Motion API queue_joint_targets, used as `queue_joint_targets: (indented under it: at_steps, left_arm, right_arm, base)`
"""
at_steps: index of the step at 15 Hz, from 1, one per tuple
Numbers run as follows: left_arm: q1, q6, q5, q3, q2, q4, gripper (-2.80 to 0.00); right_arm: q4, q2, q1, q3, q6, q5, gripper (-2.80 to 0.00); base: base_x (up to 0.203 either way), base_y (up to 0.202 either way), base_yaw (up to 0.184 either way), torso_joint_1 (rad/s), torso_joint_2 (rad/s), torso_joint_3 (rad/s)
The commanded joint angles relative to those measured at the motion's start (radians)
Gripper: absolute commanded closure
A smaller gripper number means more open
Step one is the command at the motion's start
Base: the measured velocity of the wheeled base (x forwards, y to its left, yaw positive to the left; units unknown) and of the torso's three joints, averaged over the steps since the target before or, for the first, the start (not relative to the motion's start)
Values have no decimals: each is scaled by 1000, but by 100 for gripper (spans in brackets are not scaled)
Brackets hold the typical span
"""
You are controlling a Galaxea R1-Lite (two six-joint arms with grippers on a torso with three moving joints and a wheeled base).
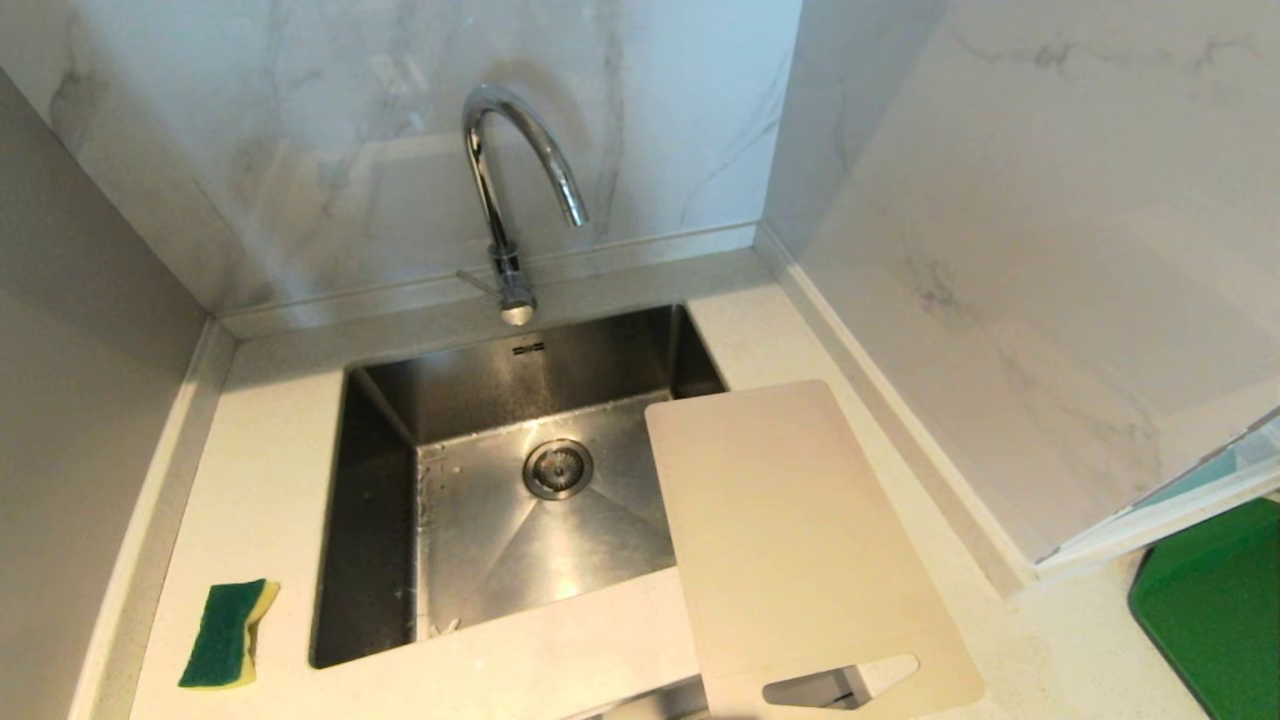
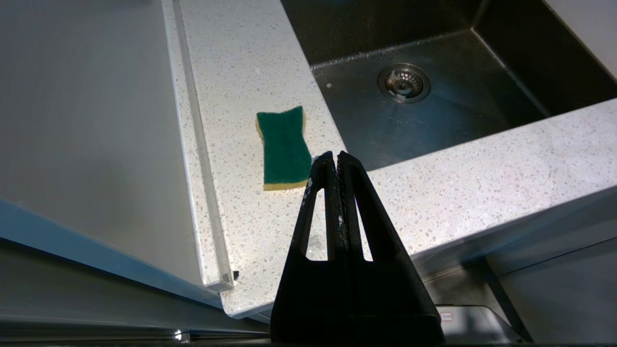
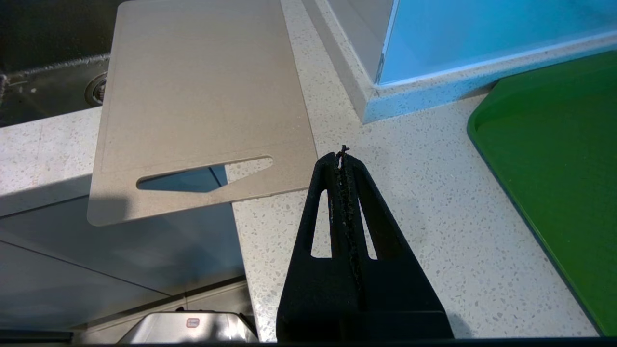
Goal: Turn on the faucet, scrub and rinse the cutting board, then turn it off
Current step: Turn on the tap
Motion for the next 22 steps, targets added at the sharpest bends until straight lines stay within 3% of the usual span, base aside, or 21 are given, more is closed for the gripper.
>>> queue_joint_targets:
  at_steps: [1, 9, 14, 20, 22]
  left_arm:
    - [0, 4, 1, 0, 0, 0, 0]
    - [-1, 44, -5, -48, 1, 18, 0]
    - [-4, 63, -56, -286, 182, 88, 0]
    - [-6, 69, -72, -676, 607, 89, 0]
    - [-6, 112, -73, -765, 707, 88, 0]
  right_arm:
    - [0, 0, 0, 0, 0, 0, 0]
    - [-2, 0, 0, 0, -1, 0, 0]
    - [0, 0, 0, 0, -1, 2, 0]
    - [-3, 0, 0, 0, -10, 2, 0]
    - [-3, -1, 0, 0, -10, 2, 0]
  base:
    - [0, 0, 0, 0, 0, 0]
    - [0, 0, 0, 0, 0, 0]
    - [0, 0, 0, 0, 0, 0]
    - [0, 0, 0, 0, 0, 0]
    - [0, 0, 0, 0, 0, 0]
